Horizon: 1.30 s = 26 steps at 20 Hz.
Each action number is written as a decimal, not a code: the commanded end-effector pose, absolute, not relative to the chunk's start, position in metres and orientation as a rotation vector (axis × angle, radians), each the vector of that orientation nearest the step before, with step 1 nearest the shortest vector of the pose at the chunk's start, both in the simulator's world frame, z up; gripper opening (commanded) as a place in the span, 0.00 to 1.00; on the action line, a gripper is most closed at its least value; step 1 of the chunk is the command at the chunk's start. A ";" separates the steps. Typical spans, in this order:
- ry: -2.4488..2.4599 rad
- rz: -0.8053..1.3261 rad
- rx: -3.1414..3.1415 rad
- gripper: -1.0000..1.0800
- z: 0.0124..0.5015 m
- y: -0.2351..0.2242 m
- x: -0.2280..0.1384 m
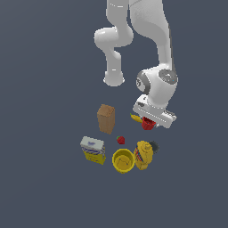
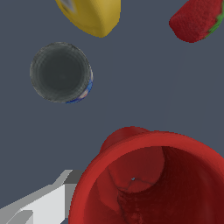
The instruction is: Pick up a designated object from a clutter of objects.
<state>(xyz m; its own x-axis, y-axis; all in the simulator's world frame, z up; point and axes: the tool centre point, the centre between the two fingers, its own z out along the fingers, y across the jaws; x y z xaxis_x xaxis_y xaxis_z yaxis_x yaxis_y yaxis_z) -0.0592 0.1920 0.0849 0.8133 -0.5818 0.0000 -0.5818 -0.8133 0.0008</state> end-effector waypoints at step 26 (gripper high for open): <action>-0.960 -0.001 2.993 0.00 0.309 0.162 -0.128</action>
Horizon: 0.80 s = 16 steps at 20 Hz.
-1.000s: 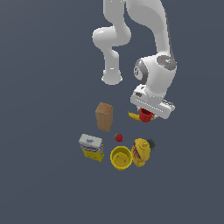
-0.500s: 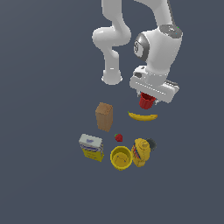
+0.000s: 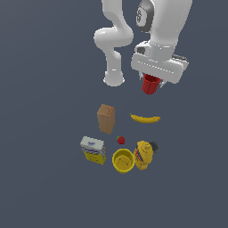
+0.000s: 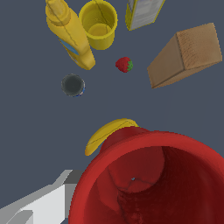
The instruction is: Pick up a designated object from a clutter of objects.
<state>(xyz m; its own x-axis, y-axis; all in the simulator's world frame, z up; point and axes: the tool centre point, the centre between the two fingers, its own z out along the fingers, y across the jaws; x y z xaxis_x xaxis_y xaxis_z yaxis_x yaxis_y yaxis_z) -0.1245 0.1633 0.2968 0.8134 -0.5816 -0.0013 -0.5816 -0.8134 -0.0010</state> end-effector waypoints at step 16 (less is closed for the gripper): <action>0.961 0.000 -2.991 0.00 0.374 0.153 -0.143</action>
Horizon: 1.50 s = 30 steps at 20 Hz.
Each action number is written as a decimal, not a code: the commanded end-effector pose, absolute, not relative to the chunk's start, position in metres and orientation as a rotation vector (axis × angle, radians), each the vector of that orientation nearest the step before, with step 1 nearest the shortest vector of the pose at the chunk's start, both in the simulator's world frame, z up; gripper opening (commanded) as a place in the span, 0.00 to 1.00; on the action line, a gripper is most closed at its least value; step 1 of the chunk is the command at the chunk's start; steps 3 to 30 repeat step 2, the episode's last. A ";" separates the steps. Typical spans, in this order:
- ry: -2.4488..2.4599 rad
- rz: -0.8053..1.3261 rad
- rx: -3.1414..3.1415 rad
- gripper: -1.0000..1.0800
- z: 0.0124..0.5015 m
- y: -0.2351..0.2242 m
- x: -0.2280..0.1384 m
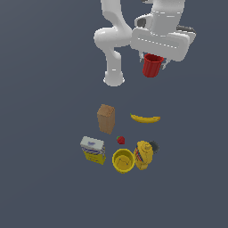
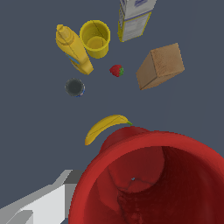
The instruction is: Pick up a designated object from a clutter of objects.
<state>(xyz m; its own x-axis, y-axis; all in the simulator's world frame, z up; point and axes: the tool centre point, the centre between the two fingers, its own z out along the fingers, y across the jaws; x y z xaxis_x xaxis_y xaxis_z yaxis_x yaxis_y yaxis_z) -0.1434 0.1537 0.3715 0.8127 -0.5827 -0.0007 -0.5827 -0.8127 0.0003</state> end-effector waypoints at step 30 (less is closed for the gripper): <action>-0.962 0.000 2.991 0.00 0.374 0.154 -0.143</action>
